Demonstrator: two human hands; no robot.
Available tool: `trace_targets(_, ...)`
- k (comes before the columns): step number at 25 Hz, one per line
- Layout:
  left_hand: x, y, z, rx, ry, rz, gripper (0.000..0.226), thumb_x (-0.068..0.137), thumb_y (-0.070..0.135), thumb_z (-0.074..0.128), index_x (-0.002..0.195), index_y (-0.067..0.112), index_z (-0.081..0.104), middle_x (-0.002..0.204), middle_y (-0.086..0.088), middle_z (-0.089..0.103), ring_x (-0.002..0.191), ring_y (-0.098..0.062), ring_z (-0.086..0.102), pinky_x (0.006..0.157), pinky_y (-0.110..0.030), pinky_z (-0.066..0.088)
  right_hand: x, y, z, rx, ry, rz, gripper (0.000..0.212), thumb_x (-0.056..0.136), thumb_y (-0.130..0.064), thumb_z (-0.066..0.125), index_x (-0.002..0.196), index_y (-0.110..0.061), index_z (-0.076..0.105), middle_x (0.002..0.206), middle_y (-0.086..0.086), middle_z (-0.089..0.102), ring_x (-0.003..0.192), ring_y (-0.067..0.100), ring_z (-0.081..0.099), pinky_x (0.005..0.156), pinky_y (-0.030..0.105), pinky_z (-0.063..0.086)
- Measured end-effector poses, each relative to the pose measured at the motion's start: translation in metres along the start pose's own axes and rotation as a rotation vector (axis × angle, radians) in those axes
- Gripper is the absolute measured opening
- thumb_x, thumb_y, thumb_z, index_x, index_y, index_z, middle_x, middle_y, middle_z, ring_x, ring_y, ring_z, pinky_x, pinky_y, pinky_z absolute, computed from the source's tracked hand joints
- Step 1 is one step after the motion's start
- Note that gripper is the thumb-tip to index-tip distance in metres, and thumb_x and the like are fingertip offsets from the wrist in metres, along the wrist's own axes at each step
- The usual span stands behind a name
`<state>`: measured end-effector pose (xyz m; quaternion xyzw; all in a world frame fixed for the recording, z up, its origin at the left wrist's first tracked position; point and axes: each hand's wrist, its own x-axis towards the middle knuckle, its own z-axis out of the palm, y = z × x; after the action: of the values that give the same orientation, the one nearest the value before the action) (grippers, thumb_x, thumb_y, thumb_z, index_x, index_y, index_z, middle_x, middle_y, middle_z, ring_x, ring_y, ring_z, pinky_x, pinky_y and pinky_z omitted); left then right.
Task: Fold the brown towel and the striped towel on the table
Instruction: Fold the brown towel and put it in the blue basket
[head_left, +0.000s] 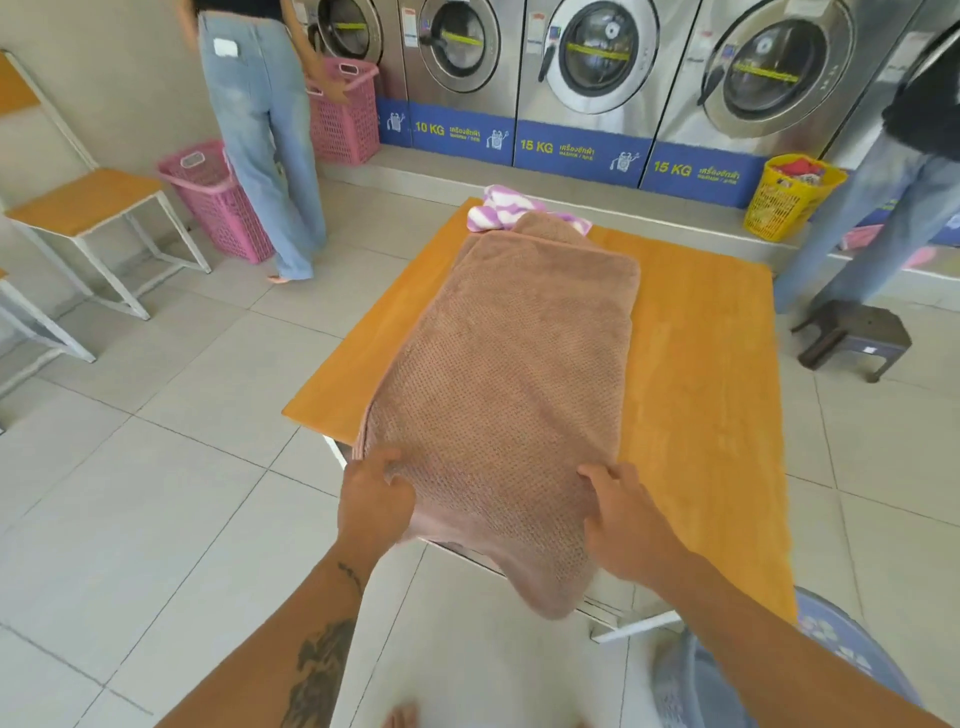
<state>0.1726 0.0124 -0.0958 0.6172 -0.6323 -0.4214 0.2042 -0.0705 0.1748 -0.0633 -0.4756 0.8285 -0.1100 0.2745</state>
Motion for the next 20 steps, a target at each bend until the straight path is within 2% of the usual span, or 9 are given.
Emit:
trace_targets(2, 0.014, -0.013, -0.008, 0.023, -0.061, 0.008, 0.043, 0.078, 0.01, 0.048, 0.112, 0.034, 0.06, 0.126, -0.011, 0.044, 0.101, -0.034, 0.057, 0.089, -0.046, 0.054, -0.014, -0.01, 0.023, 0.049, 0.05, 0.063, 0.063, 0.087, -0.009, 0.048, 0.146, -0.026, 0.034, 0.132, 0.007, 0.034, 0.115, 0.029, 0.048, 0.093, 0.037, 0.048)
trace_targets(4, 0.025, -0.022, -0.013, 0.071, -0.112, 0.066, 0.047, 0.083, 0.001, 0.052, 0.12, 0.03, 0.057, 0.127, -0.012, 0.037, 0.106, -0.034, 0.049, 0.096, -0.046, 0.048, -0.025, -0.021, 0.046, 0.06, 0.088, 0.122, 0.065, 0.086, -0.007, 0.047, 0.146, -0.027, 0.034, 0.128, 0.008, 0.038, 0.114, 0.03, 0.047, 0.095, 0.039, 0.045)
trace_targets(7, 0.034, -0.032, -0.015, 0.066, -0.134, 0.125, 0.056, 0.08, -0.003, 0.053, 0.122, 0.034, 0.053, 0.138, -0.011, 0.028, 0.105, -0.033, 0.042, 0.097, -0.043, 0.044, -0.03, -0.039, 0.065, 0.124, 0.165, 0.183, 0.061, 0.085, -0.001, 0.05, 0.14, -0.028, 0.042, 0.12, 0.005, 0.043, 0.109, 0.028, 0.045, 0.092, 0.035, 0.039)
trace_targets(10, 0.034, -0.034, -0.021, -0.018, -0.126, 0.019, 0.054, 0.079, -0.004, 0.046, 0.118, 0.032, 0.042, 0.139, -0.008, 0.024, 0.112, -0.037, 0.043, 0.096, -0.047, 0.045, -0.031, -0.054, 0.072, 0.358, 0.221, 0.253, 0.049, 0.086, 0.0, 0.051, 0.126, -0.029, 0.05, 0.115, 0.004, 0.047, 0.101, 0.022, 0.052, 0.082, 0.03, 0.039)
trace_targets(13, 0.046, -0.036, -0.029, -0.061, -0.143, -0.061, 0.048, 0.079, -0.004, 0.044, 0.114, 0.028, 0.037, 0.133, -0.007, 0.028, 0.109, -0.038, 0.047, 0.089, -0.045, 0.046, -0.032, -0.062, 0.087, 0.563, 0.333, 0.372, 0.043, 0.082, 0.002, 0.053, 0.11, -0.031, 0.046, 0.113, 0.006, 0.052, 0.086, 0.021, 0.052, 0.071, 0.032, 0.04)
trace_targets(16, 0.063, -0.044, -0.036, -0.079, -0.184, 0.042, 0.047, 0.077, -0.007, 0.048, 0.108, 0.028, 0.046, 0.128, -0.01, 0.044, 0.106, -0.035, 0.052, 0.082, -0.038, 0.048, -0.035, -0.063, 0.097, 0.591, 0.374, 0.401, 0.045, 0.081, 0.002, 0.055, 0.106, -0.034, 0.045, 0.109, 0.005, 0.056, 0.077, 0.022, 0.053, 0.065, 0.034, 0.043)
trace_targets(18, 0.065, -0.044, -0.041, -0.085, -0.225, 0.043, 0.039, 0.082, -0.005, 0.049, 0.105, 0.026, 0.052, 0.114, -0.004, 0.054, 0.09, -0.024, 0.056, 0.066, -0.028, 0.043, -0.036, -0.063, 0.097, 0.551, 0.311, 0.365, 0.048, 0.082, 0.003, 0.055, 0.113, -0.034, 0.052, 0.111, 0.002, 0.058, 0.08, 0.02, 0.056, 0.067, 0.034, 0.046)
trace_targets(20, 0.062, -0.042, -0.044, -0.073, -0.282, 0.03, 0.033, 0.086, -0.004, 0.047, 0.105, 0.022, 0.053, 0.098, 0.005, 0.054, 0.071, -0.014, 0.05, 0.057, -0.025, 0.04, -0.038, -0.065, 0.097, 0.458, 0.241, 0.299, 0.054, 0.083, 0.003, 0.055, 0.121, -0.035, 0.054, 0.117, -0.003, 0.057, 0.093, 0.018, 0.056, 0.076, 0.03, 0.045)
